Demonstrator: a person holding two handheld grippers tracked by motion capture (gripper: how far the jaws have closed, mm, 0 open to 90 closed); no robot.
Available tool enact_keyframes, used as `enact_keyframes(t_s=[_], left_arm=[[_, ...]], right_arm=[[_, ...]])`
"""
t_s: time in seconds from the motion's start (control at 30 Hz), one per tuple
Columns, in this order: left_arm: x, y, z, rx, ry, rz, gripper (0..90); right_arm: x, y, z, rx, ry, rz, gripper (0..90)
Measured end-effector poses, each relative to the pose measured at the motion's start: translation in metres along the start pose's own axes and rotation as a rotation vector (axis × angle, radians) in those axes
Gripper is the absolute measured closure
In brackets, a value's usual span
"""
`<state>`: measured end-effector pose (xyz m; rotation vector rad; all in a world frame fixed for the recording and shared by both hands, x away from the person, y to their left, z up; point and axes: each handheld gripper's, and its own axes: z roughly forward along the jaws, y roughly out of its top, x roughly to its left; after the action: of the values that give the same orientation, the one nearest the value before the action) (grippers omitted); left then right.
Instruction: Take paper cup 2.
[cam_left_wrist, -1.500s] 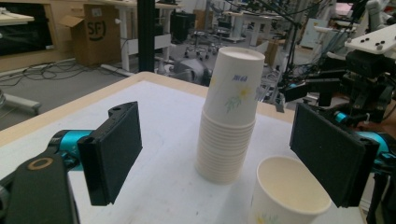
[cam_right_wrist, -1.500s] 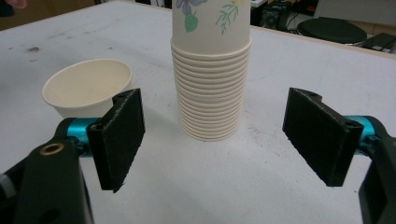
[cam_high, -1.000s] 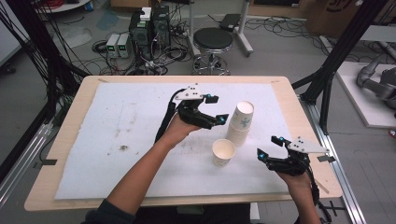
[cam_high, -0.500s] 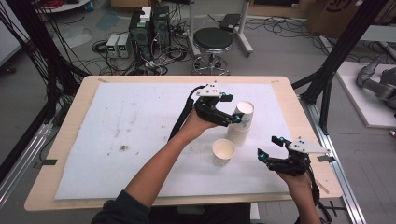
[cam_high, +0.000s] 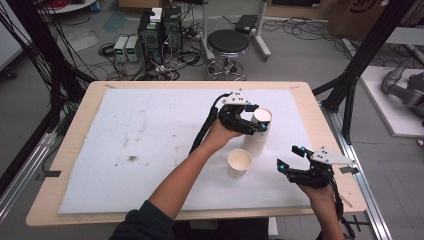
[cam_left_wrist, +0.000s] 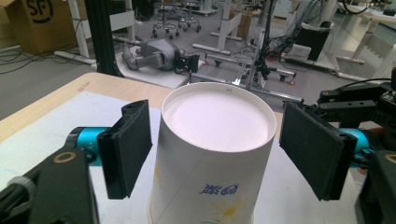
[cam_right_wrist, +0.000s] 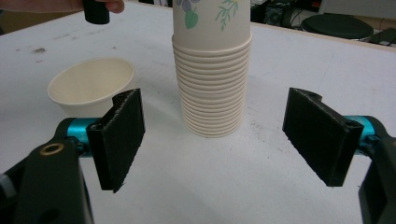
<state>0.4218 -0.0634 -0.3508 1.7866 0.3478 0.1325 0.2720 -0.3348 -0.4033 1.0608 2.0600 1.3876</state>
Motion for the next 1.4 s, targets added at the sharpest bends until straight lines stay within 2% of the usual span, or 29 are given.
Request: enact_keyframes(t_s=[0.2,0.87,1.03,1.2,1.4], left_arm=[[0.0,0.0,0.0,-0.008,-0.003,0.016,33.6],[-0.002,0.006,-0.001,-0.021,0.008,0.017,35.5],[-0.003,0.012,-0.003,-0.033,0.001,0.017,35.6],[-0.003,0.018,-0.003,-0.021,0.005,0.034,35.6],[-0.002,0.018,-0.003,-0.025,0.01,0.018,35.5]], right_arm=[[0.0,0.0,0.0,0.002,0.002,0.002,21.5],[0.0,0.0,0.0,-0.002,0.008,0.002,21.5],[0.0,0.0,0.001,-0.001,0.009,0.001,21.6],[0.002,0.0,0.002,0.003,0.014,0.001,21.5],[0.002,0.0,0.001,0.003,0.015,0.001,21.6]])
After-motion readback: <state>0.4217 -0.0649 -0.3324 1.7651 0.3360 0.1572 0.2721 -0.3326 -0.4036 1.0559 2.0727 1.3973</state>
